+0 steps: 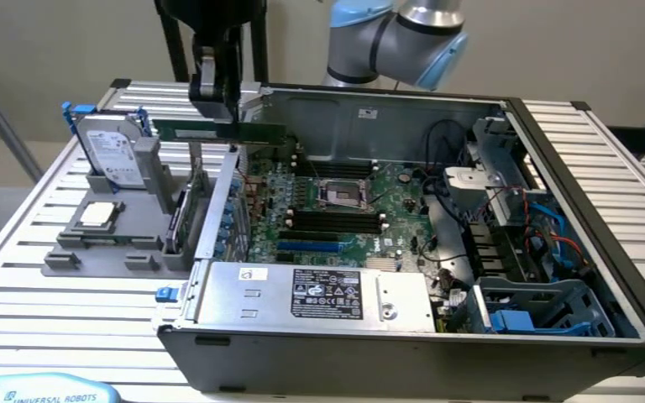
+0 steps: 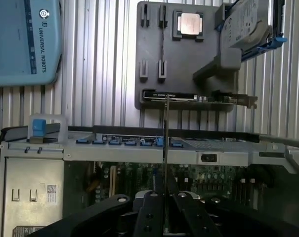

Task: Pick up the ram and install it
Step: 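Pick up the ram and move it above insertion slot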

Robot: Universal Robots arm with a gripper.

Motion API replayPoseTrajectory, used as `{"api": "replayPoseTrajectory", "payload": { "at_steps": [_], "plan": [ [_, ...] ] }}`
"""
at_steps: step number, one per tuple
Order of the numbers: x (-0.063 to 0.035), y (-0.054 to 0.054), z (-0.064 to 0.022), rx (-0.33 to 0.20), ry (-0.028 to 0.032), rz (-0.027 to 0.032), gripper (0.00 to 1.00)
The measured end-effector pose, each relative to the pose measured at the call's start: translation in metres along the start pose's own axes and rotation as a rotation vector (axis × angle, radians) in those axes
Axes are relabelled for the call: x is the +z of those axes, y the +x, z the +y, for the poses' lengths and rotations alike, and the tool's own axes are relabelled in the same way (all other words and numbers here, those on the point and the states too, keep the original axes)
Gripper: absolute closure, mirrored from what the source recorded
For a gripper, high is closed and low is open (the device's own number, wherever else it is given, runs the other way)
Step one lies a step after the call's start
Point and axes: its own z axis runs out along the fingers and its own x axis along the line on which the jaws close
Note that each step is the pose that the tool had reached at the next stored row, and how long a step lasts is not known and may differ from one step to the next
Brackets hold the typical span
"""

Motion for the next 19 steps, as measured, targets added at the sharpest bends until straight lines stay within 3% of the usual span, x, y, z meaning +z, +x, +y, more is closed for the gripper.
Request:
{"api": "replayPoseTrajectory", "payload": {
  "at_steps": [13, 19],
  "plan": [
    [0.0023, 0.0, -0.0594, 0.0, -0.0013, -0.0013, 0.86],
    [0.0086, -0.007, -0.0869, 0.0, -0.0014, -0.0011, 0.86]
  ]
}}
